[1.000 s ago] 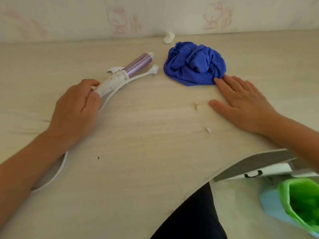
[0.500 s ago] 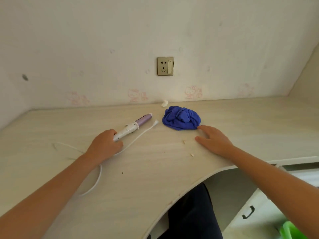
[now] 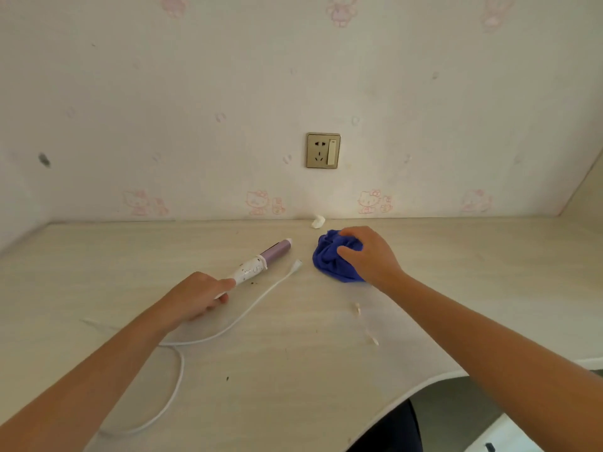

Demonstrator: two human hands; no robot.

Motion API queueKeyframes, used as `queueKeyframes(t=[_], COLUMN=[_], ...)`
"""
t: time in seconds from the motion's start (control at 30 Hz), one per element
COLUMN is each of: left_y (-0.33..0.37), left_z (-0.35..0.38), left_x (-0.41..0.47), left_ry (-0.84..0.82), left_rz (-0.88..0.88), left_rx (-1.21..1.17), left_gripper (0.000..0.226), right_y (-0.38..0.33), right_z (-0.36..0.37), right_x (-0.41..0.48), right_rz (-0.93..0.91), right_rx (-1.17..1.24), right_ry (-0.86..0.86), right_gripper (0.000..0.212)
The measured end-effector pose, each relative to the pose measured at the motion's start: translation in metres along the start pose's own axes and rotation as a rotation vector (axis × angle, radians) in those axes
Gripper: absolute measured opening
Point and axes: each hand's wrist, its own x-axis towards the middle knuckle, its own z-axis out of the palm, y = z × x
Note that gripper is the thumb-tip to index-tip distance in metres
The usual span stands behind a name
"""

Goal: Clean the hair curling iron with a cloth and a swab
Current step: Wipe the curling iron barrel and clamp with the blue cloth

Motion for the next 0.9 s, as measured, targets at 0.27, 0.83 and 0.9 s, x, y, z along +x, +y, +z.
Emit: queueKeyframes(t=[0.27, 0.83, 0.9], left_y=[0.001, 0.064, 0.074], left_z=[0.023, 0.055, 0.065], left_x=[0.002, 0.030, 0.037], left_ry=[0.054, 0.159, 0.177], left_rz=[0.209, 0.425, 0.422], left_rx=[-0.044, -0.451, -0.494], left_gripper=[0.041, 0.036, 0.034], right_y=[-0.022, -0.033, -0.035], right_z=[0.034, 0.012, 0.034], right_x=[0.076, 0.070, 0.073], right_rz=[0.228, -0.091, -0.045], right_rx=[-0.597, 0.447, 0.468], right_ry=[-0.368, -0.003, 0.022], right_gripper=[0.060, 0.016, 0.018])
